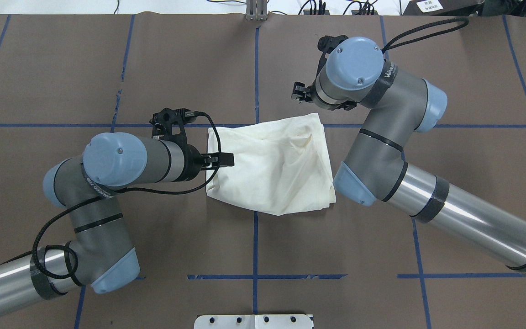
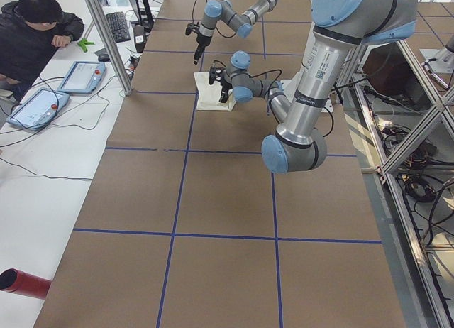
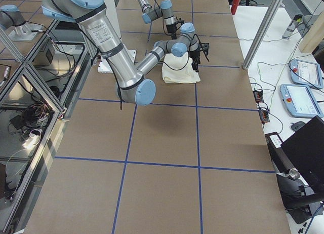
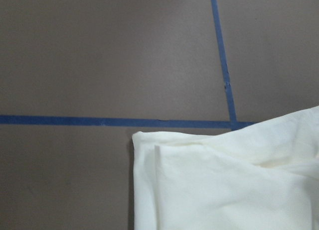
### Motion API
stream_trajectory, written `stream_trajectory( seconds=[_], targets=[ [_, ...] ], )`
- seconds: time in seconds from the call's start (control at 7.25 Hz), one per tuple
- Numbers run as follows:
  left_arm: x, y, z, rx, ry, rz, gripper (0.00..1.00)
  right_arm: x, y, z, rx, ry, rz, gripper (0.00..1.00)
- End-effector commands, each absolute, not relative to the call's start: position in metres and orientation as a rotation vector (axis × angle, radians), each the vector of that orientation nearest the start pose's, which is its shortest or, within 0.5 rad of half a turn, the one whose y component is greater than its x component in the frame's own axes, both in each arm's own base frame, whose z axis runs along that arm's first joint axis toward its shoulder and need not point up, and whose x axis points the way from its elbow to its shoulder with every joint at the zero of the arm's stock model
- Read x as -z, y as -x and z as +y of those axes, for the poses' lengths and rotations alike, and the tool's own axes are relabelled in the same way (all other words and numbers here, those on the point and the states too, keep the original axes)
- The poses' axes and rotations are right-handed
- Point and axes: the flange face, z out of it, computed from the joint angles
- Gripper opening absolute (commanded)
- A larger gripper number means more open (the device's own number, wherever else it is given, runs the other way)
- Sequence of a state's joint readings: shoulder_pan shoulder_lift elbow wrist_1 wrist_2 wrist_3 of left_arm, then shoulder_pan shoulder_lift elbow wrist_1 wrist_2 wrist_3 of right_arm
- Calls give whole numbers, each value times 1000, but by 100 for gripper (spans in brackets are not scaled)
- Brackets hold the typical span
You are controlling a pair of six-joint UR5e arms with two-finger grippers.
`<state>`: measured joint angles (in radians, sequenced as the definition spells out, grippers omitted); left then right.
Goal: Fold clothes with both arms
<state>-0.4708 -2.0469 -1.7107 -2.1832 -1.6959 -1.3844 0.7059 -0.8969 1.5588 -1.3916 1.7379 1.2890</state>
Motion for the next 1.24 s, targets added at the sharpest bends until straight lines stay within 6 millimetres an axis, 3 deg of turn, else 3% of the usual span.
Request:
stream_trajectory(
  seconds=[0.0,0.41,0.83,1.1],
  targets=[
    [-257,-536,-367,196,-255,1250,100,-238,458,-554,-318,-259,-836,100],
    [-252,-535,-369,203,-287,1305,100,-242,457,-553,-322,-262,-831,100],
    [-277,-547,-384,259,-306,1275,99,-243,456,-553,-323,-262,-829,100],
    [-279,-551,-385,311,-266,1291,96,-247,456,-553,-323,-263,-826,100]
  ],
)
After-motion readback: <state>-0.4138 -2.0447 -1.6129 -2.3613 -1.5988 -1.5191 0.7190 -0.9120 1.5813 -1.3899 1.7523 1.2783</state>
